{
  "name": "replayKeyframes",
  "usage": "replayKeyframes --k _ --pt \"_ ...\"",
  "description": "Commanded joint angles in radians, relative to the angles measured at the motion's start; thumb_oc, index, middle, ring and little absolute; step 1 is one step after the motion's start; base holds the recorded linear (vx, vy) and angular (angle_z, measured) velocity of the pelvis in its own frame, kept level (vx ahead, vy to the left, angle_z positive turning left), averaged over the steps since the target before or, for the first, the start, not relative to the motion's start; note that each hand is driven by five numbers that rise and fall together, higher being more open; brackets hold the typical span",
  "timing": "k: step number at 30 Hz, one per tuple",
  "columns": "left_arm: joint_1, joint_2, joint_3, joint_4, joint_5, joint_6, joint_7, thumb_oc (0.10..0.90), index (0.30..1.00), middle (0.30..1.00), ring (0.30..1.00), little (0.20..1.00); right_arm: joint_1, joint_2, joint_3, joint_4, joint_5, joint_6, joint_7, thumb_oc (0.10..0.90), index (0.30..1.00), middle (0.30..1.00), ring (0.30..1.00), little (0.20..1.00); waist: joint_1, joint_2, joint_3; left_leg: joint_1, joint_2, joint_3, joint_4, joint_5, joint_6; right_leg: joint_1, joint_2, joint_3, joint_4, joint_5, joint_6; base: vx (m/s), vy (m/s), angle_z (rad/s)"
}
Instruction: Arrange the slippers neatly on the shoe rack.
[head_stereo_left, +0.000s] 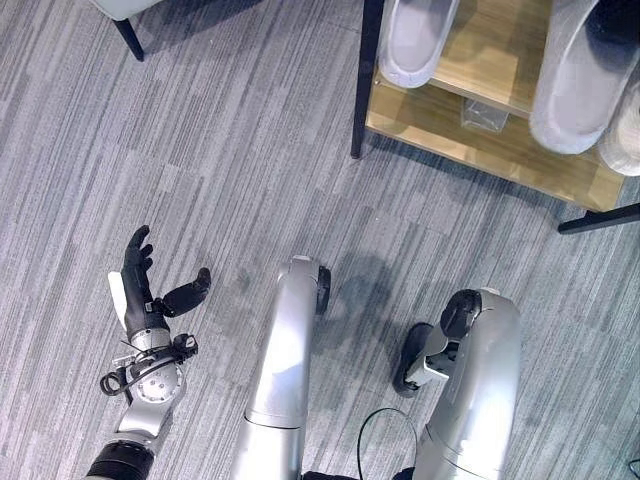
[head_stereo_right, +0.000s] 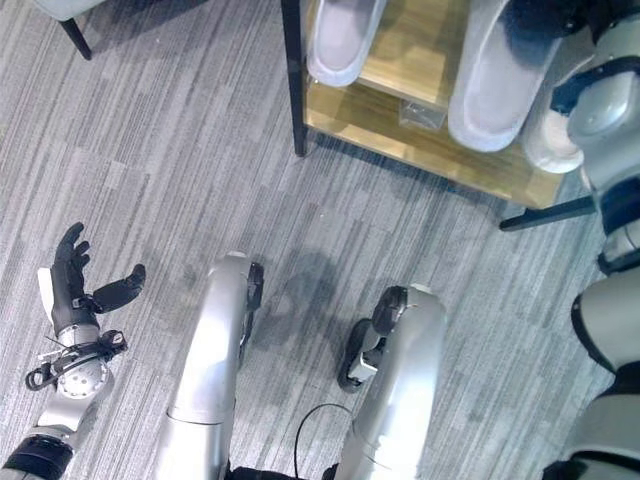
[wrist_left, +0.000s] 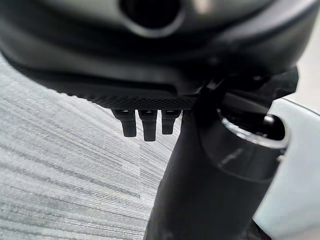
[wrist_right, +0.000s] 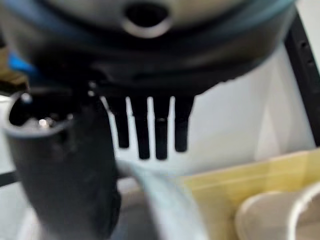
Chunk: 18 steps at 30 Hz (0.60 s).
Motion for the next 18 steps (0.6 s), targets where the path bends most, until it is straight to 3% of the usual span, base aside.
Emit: replayKeyframes --k 1,12,18 --pt "0.021 0.078 0.012 -0.067 0.035 -0.106 -0.006 0.800 0.900 0.900 0.900 0.900 -0.243 -0.072 0.019 0.058 0.045 -0.024 -0.042 0.800 0.900 0.900 0.900 0.900 0.021 -0.001 -0.032 0.002 -0.009 -0.037 -0.039 -0.048 0.032 0.053 -0.009 0.040 0.007 -0.078 -0.093 0.00 0.000 0.00" --pt "0.040 0.109 -0.089 -0.021 0.087 -0.076 -0.037 0.800 0.900 0.900 0.900 0.900 -0.232 -0.050 0.033 0.076 0.058 -0.027 -0.030 0.800 0.900 0.900 0.900 0.900 0.012 -0.009 -0.032 0.002 0.002 -0.041 -0.019 -0.062 0.026 0.053 -0.014 0.047 0.015 -0.079 -0.098 0.00 0.000 0.00" --pt "0.086 0.125 -0.114 -0.033 0.095 -0.064 -0.056 0.800 0.900 0.900 0.900 0.900 -0.237 -0.018 0.055 0.127 0.032 -0.007 -0.026 0.800 0.900 0.900 0.900 0.900 0.013 0.003 -0.032 0.002 0.005 -0.048 -0.014 -0.070 0.027 0.053 -0.012 0.044 0.012 -0.085 -0.106 0.00 0.000 0.00"
